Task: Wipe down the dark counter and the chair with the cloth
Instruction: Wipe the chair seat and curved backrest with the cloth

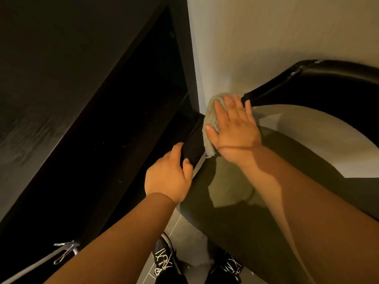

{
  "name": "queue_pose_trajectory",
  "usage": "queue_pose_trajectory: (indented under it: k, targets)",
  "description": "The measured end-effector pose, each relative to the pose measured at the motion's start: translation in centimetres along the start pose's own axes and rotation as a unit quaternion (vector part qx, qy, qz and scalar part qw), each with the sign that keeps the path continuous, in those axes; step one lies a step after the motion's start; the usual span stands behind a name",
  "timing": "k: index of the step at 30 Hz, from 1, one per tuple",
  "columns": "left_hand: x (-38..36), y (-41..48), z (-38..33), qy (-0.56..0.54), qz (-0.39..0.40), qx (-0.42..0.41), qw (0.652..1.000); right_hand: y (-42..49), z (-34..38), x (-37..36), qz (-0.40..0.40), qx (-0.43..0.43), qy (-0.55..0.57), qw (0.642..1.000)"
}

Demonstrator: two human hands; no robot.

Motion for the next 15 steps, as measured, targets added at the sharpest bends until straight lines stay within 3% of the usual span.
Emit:
queue_pose_trajectory:
  k: [2, 9, 15]
  targets:
    - [0.2, 0.1, -0.1, 0.006, -0.007, -0.004, 1.000, -0.1, 0.4, 0.0, 0.004, -0.011, 0.000, 1.000]
    - [0.2, 0.2, -0.3, 0.022, -0.008, -0.016, 1.000, -2.5, 1.9, -1.0, 0.023, 0.131, -0.015, 0.991]
    - [0.5, 0.2, -0.6, 0.034, -0.016, -0.002, 0.999, 0.8, -1.8, -0.1, 0.032, -0.041, -0.007, 0.999]
Point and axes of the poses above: each hand's wrist, its own y-axis towards the middle knuckle, its own x-axis out of the back of the hand, z = x × y, the point moved 3 cm from there along y, towards the middle knuckle, and after that the axes turned 1 degree about -y, right-handed, at the moved point
